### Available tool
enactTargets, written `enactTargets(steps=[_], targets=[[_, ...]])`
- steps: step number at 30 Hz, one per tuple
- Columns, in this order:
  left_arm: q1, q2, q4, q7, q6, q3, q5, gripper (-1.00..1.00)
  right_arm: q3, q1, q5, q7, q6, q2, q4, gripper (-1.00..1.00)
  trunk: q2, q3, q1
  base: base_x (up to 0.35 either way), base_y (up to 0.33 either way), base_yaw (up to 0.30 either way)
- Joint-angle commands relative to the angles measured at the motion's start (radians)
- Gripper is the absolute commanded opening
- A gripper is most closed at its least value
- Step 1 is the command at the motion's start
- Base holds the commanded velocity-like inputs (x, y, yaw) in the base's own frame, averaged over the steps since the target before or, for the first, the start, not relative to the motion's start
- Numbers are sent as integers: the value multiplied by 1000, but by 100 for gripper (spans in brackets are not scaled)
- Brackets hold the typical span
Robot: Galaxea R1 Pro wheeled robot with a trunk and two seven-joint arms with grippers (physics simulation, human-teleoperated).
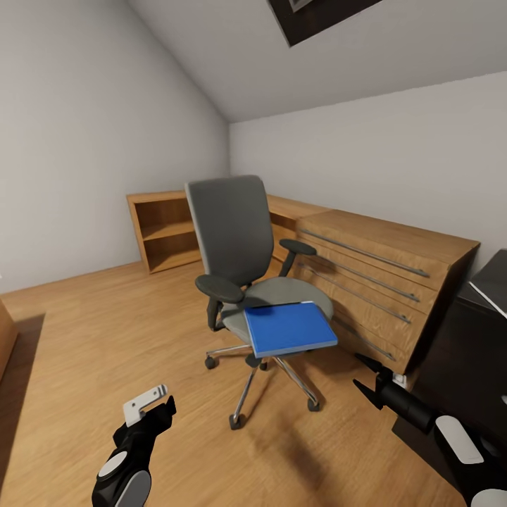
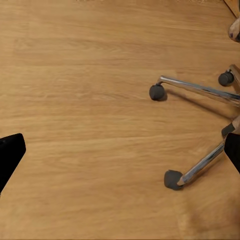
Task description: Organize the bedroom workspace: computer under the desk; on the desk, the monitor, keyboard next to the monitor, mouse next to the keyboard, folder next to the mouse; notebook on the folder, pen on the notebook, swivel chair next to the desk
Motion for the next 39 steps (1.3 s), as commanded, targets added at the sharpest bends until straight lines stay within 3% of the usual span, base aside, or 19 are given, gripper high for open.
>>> enactTargets(steps=[1, 39], targets=[[-1, 1, -1, 7, 3, -2, 4, 100, -3, -1, 1, 2, 6, 0, 0, 100, 0, -1, 0, 101, 68, 0], [-1, 1, 2, 6, 2, -2, 4, 100, -2, -1, 3, 1, -17, 2, 2, 100, 0, -1, 0, 100, 22, 0]])
